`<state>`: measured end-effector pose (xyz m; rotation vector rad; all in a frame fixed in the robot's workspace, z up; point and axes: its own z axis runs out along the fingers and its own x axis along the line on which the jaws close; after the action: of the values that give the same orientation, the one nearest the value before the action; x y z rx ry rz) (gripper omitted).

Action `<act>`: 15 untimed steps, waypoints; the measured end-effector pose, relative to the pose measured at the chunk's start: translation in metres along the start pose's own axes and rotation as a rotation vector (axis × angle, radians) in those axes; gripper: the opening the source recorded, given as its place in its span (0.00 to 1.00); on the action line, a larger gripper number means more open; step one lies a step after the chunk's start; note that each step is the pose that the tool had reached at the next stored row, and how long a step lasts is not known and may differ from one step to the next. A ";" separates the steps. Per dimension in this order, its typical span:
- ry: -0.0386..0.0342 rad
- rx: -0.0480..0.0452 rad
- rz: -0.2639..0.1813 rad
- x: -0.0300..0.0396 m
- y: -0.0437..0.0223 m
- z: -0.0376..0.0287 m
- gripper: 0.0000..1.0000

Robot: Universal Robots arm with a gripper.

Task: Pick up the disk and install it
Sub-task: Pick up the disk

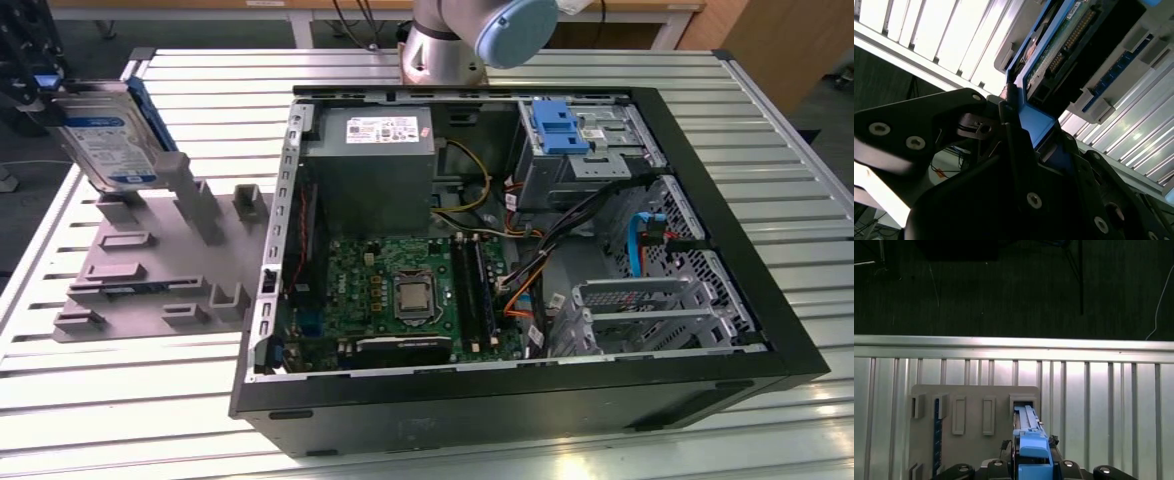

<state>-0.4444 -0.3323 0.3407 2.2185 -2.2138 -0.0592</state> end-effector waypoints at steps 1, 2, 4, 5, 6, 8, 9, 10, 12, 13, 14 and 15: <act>0.0000 0.0001 0.000 0.0000 0.0000 -0.0008 0.36; 0.0000 0.0000 0.000 0.0000 0.0000 -0.0017 0.36; 0.0000 0.0001 0.000 -0.0001 0.0001 -0.0035 0.36; 0.0000 0.0001 0.000 -0.0001 0.0001 -0.0046 0.36; 0.0000 0.0001 0.000 -0.0001 0.0002 -0.0057 0.36; 0.0000 0.0001 0.000 -0.0002 0.0003 -0.0081 0.36; 0.0000 0.0000 0.000 -0.0002 0.0003 -0.0094 0.36; -0.0001 0.0002 0.000 -0.0002 0.0003 -0.0110 0.36; 0.0000 0.0000 0.000 -0.0003 0.0005 -0.0155 0.36; 0.0000 0.0000 0.000 -0.0004 0.0006 -0.0179 0.36; 0.0000 0.0001 0.000 -0.0004 0.0007 -0.0201 0.36; 0.0000 0.0001 0.000 -0.0005 0.0007 -0.0223 0.36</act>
<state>-0.4445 -0.3323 0.3630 2.2185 -2.2138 -0.0591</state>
